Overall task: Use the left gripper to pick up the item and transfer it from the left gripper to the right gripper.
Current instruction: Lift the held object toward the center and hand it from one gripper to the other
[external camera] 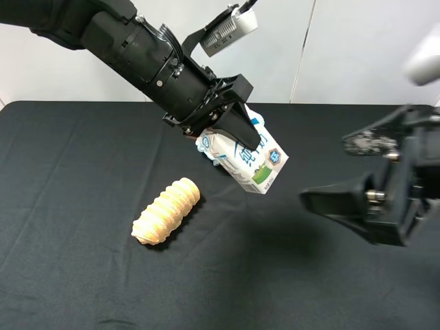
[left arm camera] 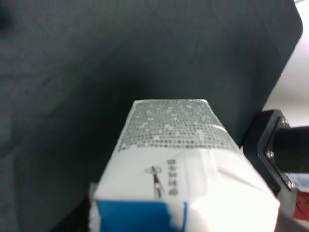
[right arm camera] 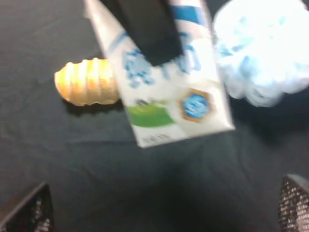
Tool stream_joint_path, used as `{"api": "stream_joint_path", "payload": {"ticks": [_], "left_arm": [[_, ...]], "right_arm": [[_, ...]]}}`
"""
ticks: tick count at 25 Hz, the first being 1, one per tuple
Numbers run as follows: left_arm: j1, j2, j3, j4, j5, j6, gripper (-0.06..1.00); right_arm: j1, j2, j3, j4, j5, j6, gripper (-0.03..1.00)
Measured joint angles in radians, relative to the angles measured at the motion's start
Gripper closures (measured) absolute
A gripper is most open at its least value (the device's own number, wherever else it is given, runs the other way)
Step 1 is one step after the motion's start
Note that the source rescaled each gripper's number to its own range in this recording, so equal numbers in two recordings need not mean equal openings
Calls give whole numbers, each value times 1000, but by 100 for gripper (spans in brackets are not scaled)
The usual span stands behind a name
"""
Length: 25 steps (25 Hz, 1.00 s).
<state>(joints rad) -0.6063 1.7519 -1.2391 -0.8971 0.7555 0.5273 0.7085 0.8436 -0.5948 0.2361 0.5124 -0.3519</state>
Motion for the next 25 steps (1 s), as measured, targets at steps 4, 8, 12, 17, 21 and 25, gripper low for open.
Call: {"api": "stream_joint_path", "payload": {"ticks": [4,8,12,17,21,25], "left_arm": [[0,0,0,-17,-11,0,94],[0,0,0,-31,-24,0,94],[0,0,0,-42,-27,0,94],[0,0,0,-58,-28,0,94],[0,0,0,-67,-28,0,94],[0,0,0,-76,-21,0,94]], "right_arm": [[45,104,-24,0,-58,-7,-3],[53,177,-29,-8,-142,-8,-3],[54,215,-30,-19,-216,-10,-3],[54,242,-30,-36,-274,-10,-3],[54,259,-30,-41,-300,-14,-3],[54,302,-30,-63,-351,-16,-3]]}}
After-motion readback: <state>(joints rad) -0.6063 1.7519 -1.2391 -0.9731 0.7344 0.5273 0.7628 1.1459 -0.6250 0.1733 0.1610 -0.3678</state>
